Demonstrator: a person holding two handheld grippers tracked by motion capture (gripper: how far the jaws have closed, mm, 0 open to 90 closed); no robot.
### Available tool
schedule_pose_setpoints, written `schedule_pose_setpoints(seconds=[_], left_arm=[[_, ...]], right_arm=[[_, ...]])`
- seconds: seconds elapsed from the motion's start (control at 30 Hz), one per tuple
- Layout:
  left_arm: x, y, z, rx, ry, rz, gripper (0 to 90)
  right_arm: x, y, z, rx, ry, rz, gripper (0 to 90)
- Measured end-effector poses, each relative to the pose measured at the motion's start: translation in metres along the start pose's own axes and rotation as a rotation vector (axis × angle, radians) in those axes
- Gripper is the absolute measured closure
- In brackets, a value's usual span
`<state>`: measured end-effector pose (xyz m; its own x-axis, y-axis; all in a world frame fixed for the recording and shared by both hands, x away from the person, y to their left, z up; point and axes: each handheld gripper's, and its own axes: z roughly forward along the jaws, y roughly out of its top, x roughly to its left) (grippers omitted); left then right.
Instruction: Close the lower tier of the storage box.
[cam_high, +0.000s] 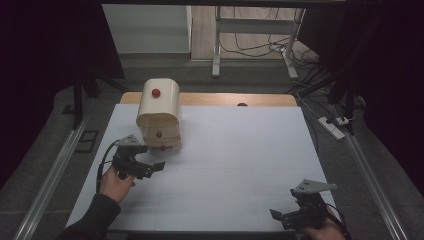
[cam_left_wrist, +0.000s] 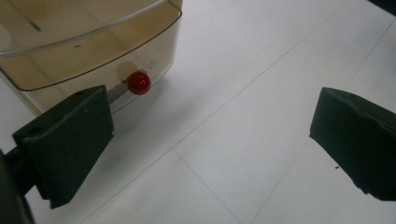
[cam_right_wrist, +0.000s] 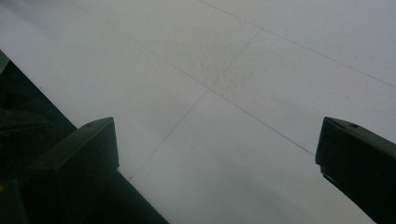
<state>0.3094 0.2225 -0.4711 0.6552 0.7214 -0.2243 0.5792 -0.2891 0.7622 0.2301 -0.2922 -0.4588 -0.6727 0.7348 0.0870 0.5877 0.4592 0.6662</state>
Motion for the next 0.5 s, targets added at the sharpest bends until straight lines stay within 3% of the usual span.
schedule_pose_setpoints(seconds=[0.5], left_arm=[[-0.0093,-0.0063,-0.0071,0.018,-0.013,0.006,0.0]], right_arm=[[0.0000,-0.0006,-0.0005,-0.002,0.001,0.001,0.0]])
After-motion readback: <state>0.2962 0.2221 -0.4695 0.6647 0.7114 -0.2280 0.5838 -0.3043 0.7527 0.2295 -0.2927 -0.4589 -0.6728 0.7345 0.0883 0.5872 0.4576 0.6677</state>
